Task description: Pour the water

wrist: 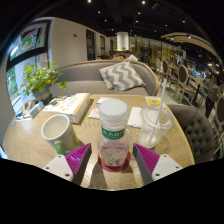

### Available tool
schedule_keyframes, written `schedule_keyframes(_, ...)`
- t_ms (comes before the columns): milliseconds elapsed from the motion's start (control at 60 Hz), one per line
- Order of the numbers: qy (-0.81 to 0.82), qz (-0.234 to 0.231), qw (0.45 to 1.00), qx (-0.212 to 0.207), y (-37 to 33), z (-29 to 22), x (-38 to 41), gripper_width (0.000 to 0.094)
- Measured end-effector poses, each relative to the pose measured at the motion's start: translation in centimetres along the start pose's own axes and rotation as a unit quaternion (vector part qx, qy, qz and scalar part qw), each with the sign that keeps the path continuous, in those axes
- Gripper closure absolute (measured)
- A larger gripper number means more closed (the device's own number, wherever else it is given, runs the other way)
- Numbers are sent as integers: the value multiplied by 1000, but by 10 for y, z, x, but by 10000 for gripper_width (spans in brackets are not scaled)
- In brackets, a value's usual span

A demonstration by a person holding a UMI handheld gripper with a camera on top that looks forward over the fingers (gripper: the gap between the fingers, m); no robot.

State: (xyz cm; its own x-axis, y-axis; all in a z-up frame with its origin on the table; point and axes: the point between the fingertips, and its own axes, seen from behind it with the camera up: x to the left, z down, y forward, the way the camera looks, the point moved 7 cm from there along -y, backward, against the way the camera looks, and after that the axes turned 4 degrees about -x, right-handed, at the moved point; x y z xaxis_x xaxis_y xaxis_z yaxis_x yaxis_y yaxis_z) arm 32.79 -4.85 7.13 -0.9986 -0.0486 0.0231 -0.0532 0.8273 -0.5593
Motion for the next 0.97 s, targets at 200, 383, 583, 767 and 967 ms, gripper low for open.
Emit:
schedule_keyframes(200, -4, 38, 999, 32, -78, -8, 11, 84)
schedule_keyframes(383, 6, 54, 997, 48, -187, -13, 51, 85)
schedule_keyframes(583, 4, 56, 997, 49, -273, -4, 95, 82)
schedule_keyframes(767, -1, 55, 997, 44, -309, 3, 117, 82)
schedule_keyframes(967, -14, 58, 998, 29, -320, -4, 122, 80)
